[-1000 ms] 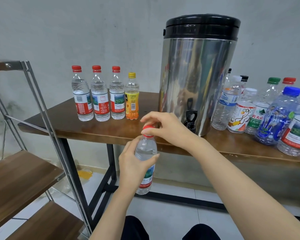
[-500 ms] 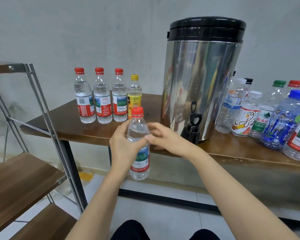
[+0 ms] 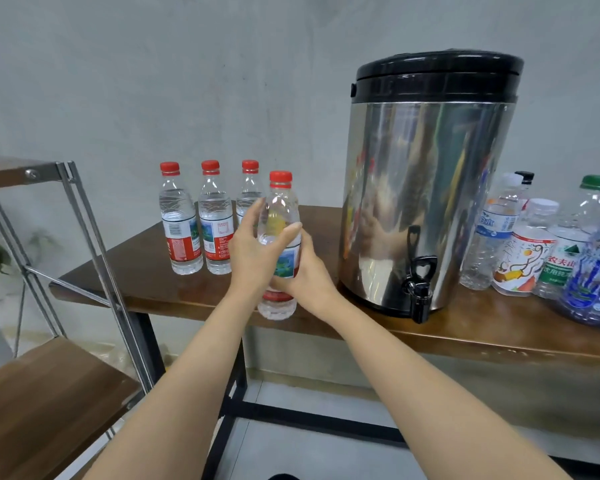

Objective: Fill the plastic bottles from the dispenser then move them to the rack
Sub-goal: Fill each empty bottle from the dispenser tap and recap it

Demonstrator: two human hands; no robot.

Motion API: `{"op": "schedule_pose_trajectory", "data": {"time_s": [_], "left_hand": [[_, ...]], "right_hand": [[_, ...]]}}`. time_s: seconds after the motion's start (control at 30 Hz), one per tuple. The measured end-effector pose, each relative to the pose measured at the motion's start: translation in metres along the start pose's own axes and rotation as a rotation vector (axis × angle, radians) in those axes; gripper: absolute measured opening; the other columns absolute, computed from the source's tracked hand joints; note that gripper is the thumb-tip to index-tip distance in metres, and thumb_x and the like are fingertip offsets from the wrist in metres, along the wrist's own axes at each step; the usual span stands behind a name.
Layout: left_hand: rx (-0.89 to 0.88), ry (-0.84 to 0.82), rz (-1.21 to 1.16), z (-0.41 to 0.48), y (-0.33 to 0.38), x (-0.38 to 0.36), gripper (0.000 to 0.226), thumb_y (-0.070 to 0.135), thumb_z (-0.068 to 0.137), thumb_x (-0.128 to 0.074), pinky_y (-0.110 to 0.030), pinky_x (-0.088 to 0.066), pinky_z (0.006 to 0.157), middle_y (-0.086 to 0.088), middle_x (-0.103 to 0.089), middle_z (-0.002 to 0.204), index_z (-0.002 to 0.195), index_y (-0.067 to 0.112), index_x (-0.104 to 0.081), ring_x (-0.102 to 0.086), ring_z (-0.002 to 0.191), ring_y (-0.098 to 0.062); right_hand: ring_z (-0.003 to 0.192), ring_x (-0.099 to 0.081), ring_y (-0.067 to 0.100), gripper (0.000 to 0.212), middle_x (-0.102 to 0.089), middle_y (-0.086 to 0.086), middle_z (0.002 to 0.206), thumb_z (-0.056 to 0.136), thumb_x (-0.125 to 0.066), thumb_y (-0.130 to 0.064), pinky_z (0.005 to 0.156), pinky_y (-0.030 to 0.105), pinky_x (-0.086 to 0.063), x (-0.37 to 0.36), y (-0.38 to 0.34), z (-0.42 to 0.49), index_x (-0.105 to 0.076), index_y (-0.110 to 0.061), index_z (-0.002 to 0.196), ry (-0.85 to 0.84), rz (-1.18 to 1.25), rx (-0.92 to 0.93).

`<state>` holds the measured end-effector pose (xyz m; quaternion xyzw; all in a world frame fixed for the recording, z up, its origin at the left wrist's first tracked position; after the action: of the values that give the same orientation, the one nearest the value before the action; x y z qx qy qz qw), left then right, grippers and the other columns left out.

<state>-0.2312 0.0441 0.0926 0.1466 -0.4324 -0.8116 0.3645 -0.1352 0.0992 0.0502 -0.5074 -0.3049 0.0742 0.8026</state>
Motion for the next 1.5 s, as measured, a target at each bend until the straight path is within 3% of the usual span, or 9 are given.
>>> {"op": "schedule_pose_trajectory", "data": {"time_s": [0.13,0.2,0.27,0.43,0.67,1.0,1.2,1.33,1.5], "left_hand": [[0.052,-0.086,-0.081,0.011,-0.025,0.001,0.064,0.054,0.095,-0.042,-0.023,-0.036,0.107,0.008,-0.033,0.155,0.153,0.03,-0.026,-0.034,0.139,-0.007],[0.028,-0.025,0.169,0.002,-0.056,0.007,0.055,0.05,0.102,-0.034,-0.036,-0.028,0.117,0.008,-0.033,0.154,0.151,0.025,-0.03,-0.029,0.142,-0.01],[0.049,-0.002,0.4,-0.009,-0.088,0.01,0.06,0.052,0.102,-0.026,-0.045,-0.017,0.122,-0.001,-0.03,0.158,0.152,0.02,-0.029,-0.021,0.147,-0.018],[-0.015,-0.04,0.789,-0.019,-0.122,-0.004,0.07,0.056,0.101,-0.01,-0.047,0.001,0.121,-0.009,-0.018,0.163,0.155,0.013,-0.023,-0.008,0.152,-0.025],[-0.095,0.041,0.857,-0.019,-0.133,-0.006,0.061,0.051,0.101,-0.021,-0.048,-0.008,0.122,-0.008,-0.024,0.161,0.15,0.017,-0.032,-0.012,0.151,-0.024],[-0.097,0.061,0.868,-0.019,-0.131,-0.005,0.058,0.048,0.1,-0.023,-0.053,-0.014,0.121,-0.01,-0.034,0.156,0.145,0.014,-0.04,-0.025,0.147,-0.028],[-0.107,0.06,0.851,-0.019,-0.133,-0.003,0.057,0.048,0.101,-0.025,-0.051,-0.013,0.121,-0.01,-0.038,0.154,0.143,0.013,-0.042,-0.028,0.146,-0.028],[-0.088,0.019,0.841,-0.018,-0.133,-0.002,0.057,0.048,0.104,-0.026,-0.049,-0.014,0.121,-0.011,-0.038,0.153,0.144,0.011,-0.041,-0.028,0.146,-0.029],[-0.135,-0.053,0.775,-0.024,-0.123,-0.007,0.054,0.042,0.1,-0.035,-0.054,-0.03,0.115,-0.017,-0.051,0.14,0.136,0.005,-0.049,-0.04,0.133,-0.034]], "right_hand": [[0.116,-0.061,0.019,0.097,-0.06,-0.006,0.133,0.076,-0.084,-0.029,0.098,0.046,-0.051,0.007,0.002,0.017,-0.019,-0.033,0.148,0.142,-0.084,0.004],[0.117,-0.061,0.02,0.097,-0.058,-0.008,0.134,0.076,-0.084,-0.033,0.097,0.046,-0.05,0.01,0.011,0.021,-0.018,-0.034,0.147,0.203,-0.149,-0.015],[0.118,-0.06,0.022,0.099,-0.056,-0.008,0.137,0.075,-0.084,-0.033,0.096,0.047,-0.05,0.012,0.019,0.026,-0.016,-0.034,0.148,0.251,-0.194,-0.04],[0.128,-0.053,0.023,0.107,-0.047,-0.001,0.147,0.076,-0.084,-0.027,0.1,0.045,-0.048,0.017,0.031,0.045,-0.009,-0.025,0.153,0.366,-0.242,-0.069],[0.131,-0.05,0.029,0.104,-0.044,0.005,0.149,0.083,-0.078,-0.028,0.101,0.046,-0.044,0.024,0.044,0.081,-0.003,-0.02,0.155,0.403,-0.342,-0.17],[0.121,-0.058,0.03,0.104,-0.047,0.009,0.145,0.085,-0.074,-0.037,0.087,0.04,-0.05,0.018,0.058,0.102,0.0,-0.018,0.155,0.421,-0.454,-0.184],[0.142,-0.035,0.028,0.103,-0.02,0.01,0.161,0.09,-0.067,-0.038,0.101,0.043,-0.044,0.003,0.066,0.077,0.01,-0.016,0.156,0.32,-0.379,-0.19],[0.145,-0.03,0.022,0.088,-0.018,0.004,0.162,0.094,-0.061,-0.039,0.106,0.041,-0.042,-0.005,0.054,0.036,-0.003,-0.019,0.157,0.23,-0.44,-0.073],[0.128,-0.047,0.013,0.044,-0.051,-0.005,0.142,0.101,-0.052,-0.033,0.102,0.033,-0.047,0.018,0.037,-0.033,-0.046,-0.022,0.143,0.149,-0.576,0.214]]}}
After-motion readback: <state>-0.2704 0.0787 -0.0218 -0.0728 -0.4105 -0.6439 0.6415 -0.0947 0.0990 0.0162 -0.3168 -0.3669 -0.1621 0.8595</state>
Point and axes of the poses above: each hand's wrist, its own z-axis towards the middle knuckle, its own x-axis out of the back of the hand, y = z × x, the point moved 5 cm from there along z, towards the middle knuckle
